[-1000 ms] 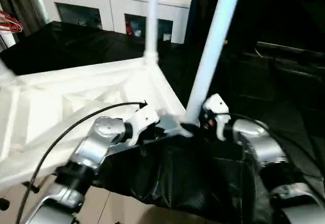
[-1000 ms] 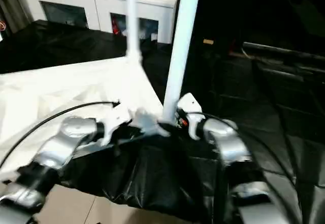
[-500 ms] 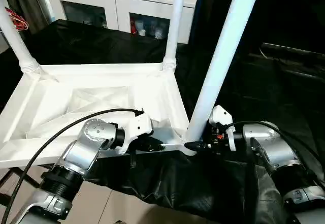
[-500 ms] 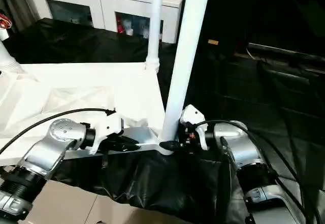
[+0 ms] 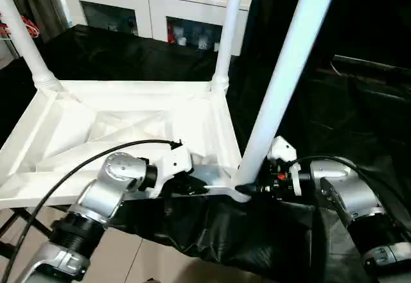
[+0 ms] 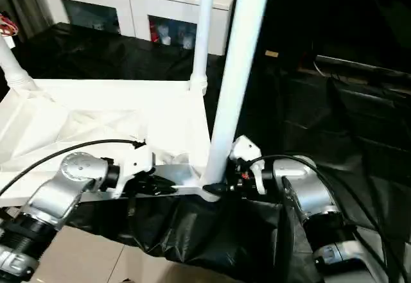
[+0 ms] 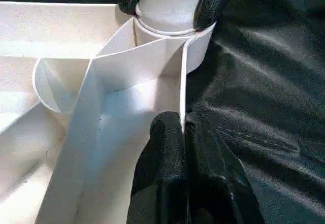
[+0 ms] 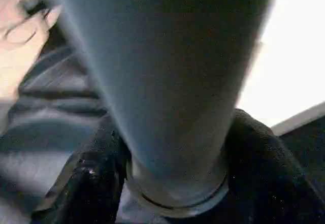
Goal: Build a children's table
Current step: Rotate leg to tighten
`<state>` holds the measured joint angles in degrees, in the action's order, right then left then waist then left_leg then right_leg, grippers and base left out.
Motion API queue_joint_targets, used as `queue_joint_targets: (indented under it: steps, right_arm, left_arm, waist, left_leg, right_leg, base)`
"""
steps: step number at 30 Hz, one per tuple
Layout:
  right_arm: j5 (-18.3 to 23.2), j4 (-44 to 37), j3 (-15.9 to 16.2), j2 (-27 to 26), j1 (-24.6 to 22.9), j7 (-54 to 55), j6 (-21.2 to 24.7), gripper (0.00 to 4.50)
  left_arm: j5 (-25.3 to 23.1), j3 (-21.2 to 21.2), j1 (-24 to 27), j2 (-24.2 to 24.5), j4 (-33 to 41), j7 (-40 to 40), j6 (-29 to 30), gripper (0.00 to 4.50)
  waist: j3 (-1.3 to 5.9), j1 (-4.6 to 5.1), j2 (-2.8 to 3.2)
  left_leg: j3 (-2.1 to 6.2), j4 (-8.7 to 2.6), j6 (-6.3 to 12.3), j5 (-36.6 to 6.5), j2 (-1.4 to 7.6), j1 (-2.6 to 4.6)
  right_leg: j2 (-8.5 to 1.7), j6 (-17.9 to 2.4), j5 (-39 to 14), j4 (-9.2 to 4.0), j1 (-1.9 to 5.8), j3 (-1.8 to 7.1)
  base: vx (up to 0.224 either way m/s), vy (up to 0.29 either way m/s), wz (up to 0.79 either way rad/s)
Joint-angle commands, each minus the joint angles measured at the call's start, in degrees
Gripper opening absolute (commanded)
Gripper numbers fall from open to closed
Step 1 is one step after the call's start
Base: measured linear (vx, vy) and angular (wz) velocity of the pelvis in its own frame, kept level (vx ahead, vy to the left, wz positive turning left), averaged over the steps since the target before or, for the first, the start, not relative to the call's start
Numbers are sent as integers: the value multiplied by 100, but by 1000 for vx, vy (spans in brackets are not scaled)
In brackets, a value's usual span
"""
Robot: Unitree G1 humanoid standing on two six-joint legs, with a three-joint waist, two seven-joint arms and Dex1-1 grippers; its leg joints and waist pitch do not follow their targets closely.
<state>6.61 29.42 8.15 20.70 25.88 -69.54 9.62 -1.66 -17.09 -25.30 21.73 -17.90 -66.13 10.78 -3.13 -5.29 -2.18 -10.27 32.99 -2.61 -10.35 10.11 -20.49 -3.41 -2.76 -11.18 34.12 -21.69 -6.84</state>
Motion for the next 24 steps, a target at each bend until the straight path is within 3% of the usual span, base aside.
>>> queue_joint_targets:
  steps: [1,3,4,7,12,14,15,16,24]
  right_arm:
    - [37,106,249,-509,-91,468,160,250]
    - [-46,320,104,-780,0,1104,130,244]
    - [-87,480,-30,-1040,81,1660,117,243]
    - [-70,651,-225,-1451,206,2431,168,243]
    - [-204,872,-432,-2024,344,3526,252,243]
    - [-277,975,-402,-2275,387,3809,206,243]
    - [-340,994,-338,-2351,389,3873,118,243]
    - [-405,1005,-271,-2383,390,3908,28,278]
    - [-245,811,-399,-2224,375,3625,-32,352]
  left_arm:
    - [24,37,-313,-450,24,732,43,0]
    - [-62,26,-398,-593,-88,963,103,0]
    - [-147,34,-493,-739,-216,1220,173,0]
    - [-234,100,-679,-1014,-456,1671,335,0]
    - [-371,193,-913,-1399,-762,2311,514,0]
    - [-490,157,-1021,-1538,-915,2539,496,0]
    - [-521,141,-1055,-1604,-959,2614,472,0]
    - [-533,131,-1076,-1649,-986,2649,454,0]
    - [-566,26,-965,-1571,-903,2417,217,0]
  waist:
    - [335,19,19]
    - [309,62,21]
    - [309,85,36]
    - [304,125,32]
    - [339,164,34]
    - [351,148,45]
    - [352,152,21]
    - [356,135,33]
    - [331,131,45]
  left_leg:
    - [153,-348,283,-992,447,65]
    - [158,-364,161,-1168,424,86]
    - [183,-370,83,-1285,419,84]
    - [179,-371,0,-1453,416,126]
    - [183,-379,7,-1222,426,93]
    - [157,-363,56,-1068,418,96]
    - [160,-364,96,-1029,419,87]
    - [152,-355,133,-965,414,83]
    - [162,-379,137,-1168,431,91]
  right_leg:
    - [-652,-963,-1383,-445,259,445]
    - [-659,-864,-1811,-507,230,440]
    - [-669,-800,-2042,-517,250,429]
    - [-675,-702,-2284,-570,207,442]
    - [-660,-821,-1694,-496,235,456]
    - [-671,-909,-1355,-466,232,475]
    - [-674,-925,-1278,-456,253,469]
    - [-682,-925,-1223,-450,255,472]
    - [-678,-821,-1528,-492,248,468]
  base:
    - [0,0,0]
    - [0,0,0]
    - [0,0,0]
    - [0,0,0]
    - [0,0,0]
    - [0,0,0]
    - [0,0,0]
    - [0,0,0]
    - [0,0,0]
